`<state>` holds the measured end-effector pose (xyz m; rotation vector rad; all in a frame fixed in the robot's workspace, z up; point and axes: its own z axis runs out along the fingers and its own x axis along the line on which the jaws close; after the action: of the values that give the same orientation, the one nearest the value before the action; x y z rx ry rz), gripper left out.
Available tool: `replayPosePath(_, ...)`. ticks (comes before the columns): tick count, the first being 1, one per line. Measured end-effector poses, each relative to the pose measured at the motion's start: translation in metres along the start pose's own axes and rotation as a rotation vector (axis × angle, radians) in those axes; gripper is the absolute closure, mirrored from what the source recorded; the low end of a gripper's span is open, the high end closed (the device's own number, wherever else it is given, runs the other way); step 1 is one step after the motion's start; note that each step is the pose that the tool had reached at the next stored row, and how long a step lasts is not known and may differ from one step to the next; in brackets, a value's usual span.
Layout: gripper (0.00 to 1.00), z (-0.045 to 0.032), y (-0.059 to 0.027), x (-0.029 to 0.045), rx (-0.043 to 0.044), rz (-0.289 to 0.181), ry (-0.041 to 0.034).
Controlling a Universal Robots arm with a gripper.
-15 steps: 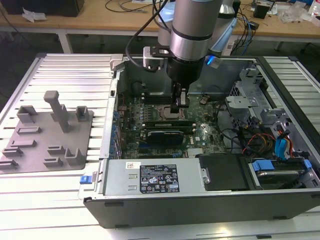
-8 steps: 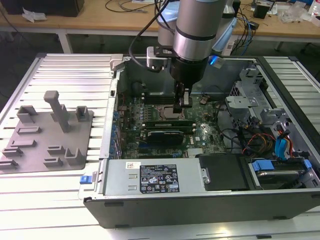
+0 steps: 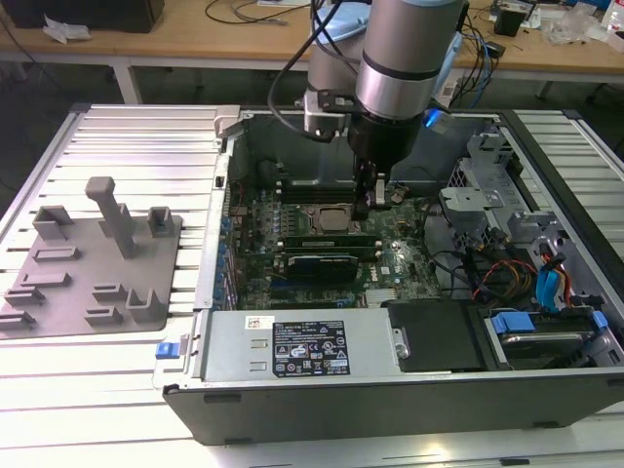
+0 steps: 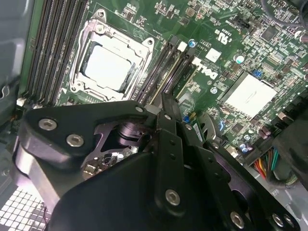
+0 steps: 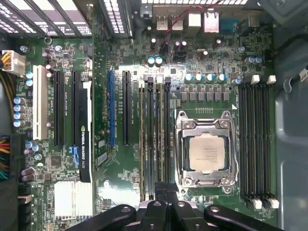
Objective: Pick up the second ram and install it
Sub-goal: 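Press down the second ram until it locks into place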
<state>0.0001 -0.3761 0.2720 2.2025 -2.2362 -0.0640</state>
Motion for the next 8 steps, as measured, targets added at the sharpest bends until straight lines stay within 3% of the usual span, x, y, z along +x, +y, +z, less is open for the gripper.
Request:
replayPosePath(3, 0.92, 0.0049, -0.0002, 0.0001, 0.0089, -0.001, -0.0003)
replayPosePath(5, 0.92, 0.0054, -0.0004, 0.0002, 0.0089, 0.000, -0.0002)
replayPosePath(8, 0.92, 0.0066, -0.0088, 0.0001, 0.0069, 0.000, -0.0002)
